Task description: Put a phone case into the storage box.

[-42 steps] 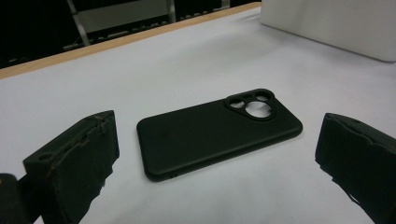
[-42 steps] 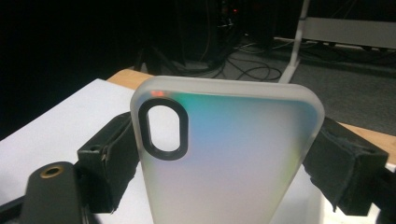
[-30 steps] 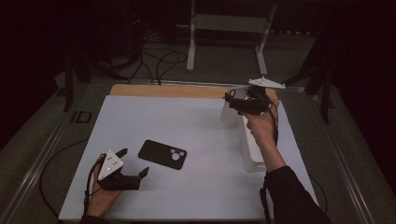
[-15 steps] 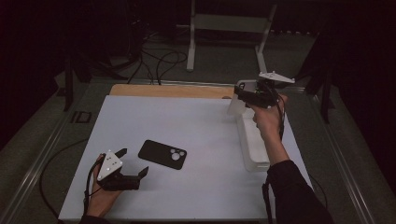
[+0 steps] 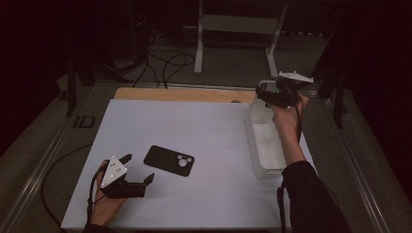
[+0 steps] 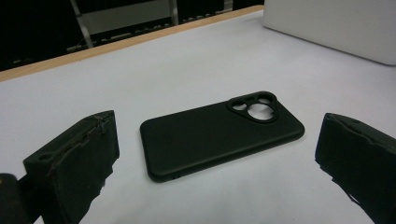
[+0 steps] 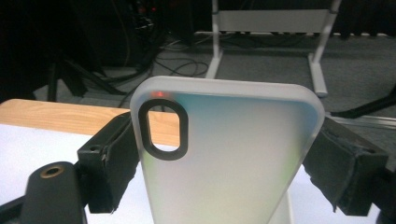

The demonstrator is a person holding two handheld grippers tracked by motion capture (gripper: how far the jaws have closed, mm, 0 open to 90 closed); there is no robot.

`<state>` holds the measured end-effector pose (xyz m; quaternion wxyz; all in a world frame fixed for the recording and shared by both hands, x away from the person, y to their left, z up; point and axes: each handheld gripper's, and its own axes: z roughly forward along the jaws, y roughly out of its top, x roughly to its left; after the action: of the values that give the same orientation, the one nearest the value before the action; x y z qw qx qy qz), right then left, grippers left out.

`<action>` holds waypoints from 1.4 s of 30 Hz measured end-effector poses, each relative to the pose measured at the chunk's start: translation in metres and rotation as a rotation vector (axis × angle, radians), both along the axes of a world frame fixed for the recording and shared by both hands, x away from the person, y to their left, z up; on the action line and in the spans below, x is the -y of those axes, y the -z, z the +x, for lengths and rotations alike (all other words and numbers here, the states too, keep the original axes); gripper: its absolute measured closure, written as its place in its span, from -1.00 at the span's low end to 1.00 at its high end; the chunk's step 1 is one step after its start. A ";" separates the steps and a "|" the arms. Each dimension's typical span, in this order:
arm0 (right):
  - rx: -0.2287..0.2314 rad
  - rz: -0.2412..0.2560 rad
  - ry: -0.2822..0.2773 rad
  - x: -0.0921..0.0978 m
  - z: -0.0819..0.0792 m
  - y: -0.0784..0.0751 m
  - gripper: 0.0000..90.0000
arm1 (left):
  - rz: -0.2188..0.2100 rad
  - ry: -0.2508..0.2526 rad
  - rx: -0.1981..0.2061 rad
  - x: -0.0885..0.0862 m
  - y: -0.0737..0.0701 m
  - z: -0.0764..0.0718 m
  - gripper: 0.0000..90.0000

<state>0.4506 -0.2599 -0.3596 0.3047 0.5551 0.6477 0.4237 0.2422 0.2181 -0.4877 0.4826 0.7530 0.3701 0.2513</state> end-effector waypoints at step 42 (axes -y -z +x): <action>-0.166 -0.113 0.062 -0.004 0.036 0.060 -0.64 | -0.004 0.004 -0.003 0.000 0.000 0.000 -1.00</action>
<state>0.4861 -0.2562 -0.4191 0.2940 0.5899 0.6760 0.3295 0.2422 0.2181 -0.4880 0.4840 0.7531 0.3701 0.2483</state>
